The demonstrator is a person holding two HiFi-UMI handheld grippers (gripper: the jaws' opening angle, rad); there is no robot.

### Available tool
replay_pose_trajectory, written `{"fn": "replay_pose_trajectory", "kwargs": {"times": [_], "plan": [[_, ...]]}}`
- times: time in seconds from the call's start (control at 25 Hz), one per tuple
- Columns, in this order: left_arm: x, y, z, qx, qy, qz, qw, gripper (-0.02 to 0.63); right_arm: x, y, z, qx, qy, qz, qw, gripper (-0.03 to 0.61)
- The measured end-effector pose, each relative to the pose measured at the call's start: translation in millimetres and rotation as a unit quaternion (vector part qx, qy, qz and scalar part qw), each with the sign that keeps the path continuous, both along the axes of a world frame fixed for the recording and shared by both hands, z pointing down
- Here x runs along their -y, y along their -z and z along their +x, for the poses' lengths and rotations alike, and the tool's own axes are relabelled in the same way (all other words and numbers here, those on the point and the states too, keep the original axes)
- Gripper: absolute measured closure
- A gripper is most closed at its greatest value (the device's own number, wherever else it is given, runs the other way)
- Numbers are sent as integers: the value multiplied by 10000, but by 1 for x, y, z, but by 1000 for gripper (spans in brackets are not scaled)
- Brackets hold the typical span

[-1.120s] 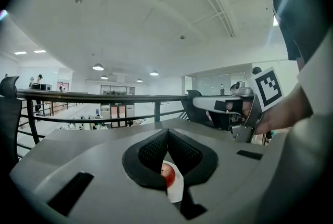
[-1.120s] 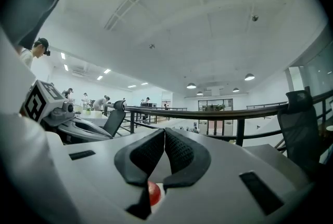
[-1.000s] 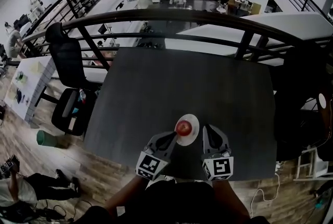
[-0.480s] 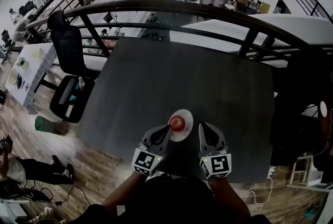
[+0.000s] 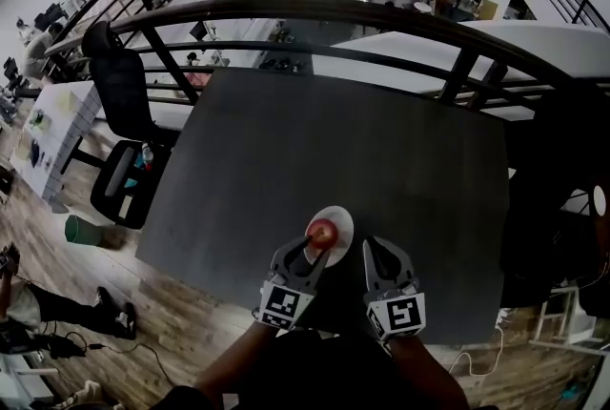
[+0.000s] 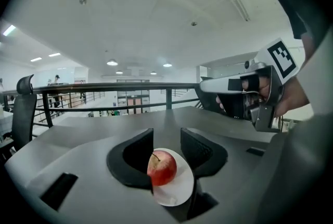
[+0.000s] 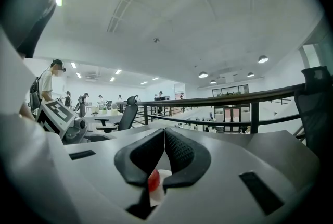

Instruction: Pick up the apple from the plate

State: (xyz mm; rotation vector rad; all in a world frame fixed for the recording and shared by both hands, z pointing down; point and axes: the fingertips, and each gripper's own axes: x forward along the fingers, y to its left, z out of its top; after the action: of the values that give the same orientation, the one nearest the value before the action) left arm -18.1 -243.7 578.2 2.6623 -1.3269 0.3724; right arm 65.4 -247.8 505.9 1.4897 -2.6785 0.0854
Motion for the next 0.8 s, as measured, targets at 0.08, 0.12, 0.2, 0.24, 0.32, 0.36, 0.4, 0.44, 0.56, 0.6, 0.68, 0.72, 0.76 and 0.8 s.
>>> {"fn": "replay_pose_trajectory", "kwargs": {"times": [0.08, 0.12, 0.2, 0.24, 0.32, 0.36, 0.4, 0.44, 0.56, 0.6, 0.68, 0.72, 0.76, 0.8], "plan": [[2, -10, -1, 156, 56, -82, 9998, 419, -1, -5, 2, -16, 9, -36, 10000, 554], [4, -16, -1, 224, 65, -134, 9996, 404, -1, -7, 2, -21, 15, -54, 10000, 554], [7, -28, 2, 236, 27, -291, 9993, 352, 0, -10, 1, -23, 36, -86, 10000, 554], [9, -34, 4, 253, 17, -362, 9990, 321, 0, -12, 0, -21, 49, -97, 9999, 554], [14, -46, 3, 354, 67, -449, 9983, 267, 1, -14, 0, -17, 70, -115, 9999, 554], [16, -52, 1, 418, 97, -492, 9979, 248, 1, -14, 0, -14, 77, -124, 9999, 554], [18, -58, 1, 461, 110, -551, 9974, 237, 1, -15, 1, -10, 84, -131, 9999, 554], [20, -64, 1, 488, 101, -617, 9969, 231, 1, -15, 1, -7, 92, -134, 9999, 554], [27, -81, 3, 632, 28, -752, 9952, 229, 3, -16, 1, -18, 122, -132, 9998, 554], [30, -86, 2, 701, 4, -785, 9945, 229, 4, -15, 1, -28, 128, -135, 9998, 554], [35, -99, 1, 841, -63, -876, 9926, 229, 5, -15, 1, -28, 119, -145, 9998, 554], [36, -106, 2, 912, -112, -934, 9914, 229, 5, -15, 2, -17, 100, -153, 9998, 554], [36, -112, 4, 975, -161, -988, 9902, 229, 5, -16, 4, -11, 80, -160, 9998, 554], [37, -116, 5, 1029, -199, -1037, 9891, 228, 5, -16, 6, -17, 63, -163, 9998, 554]]}}
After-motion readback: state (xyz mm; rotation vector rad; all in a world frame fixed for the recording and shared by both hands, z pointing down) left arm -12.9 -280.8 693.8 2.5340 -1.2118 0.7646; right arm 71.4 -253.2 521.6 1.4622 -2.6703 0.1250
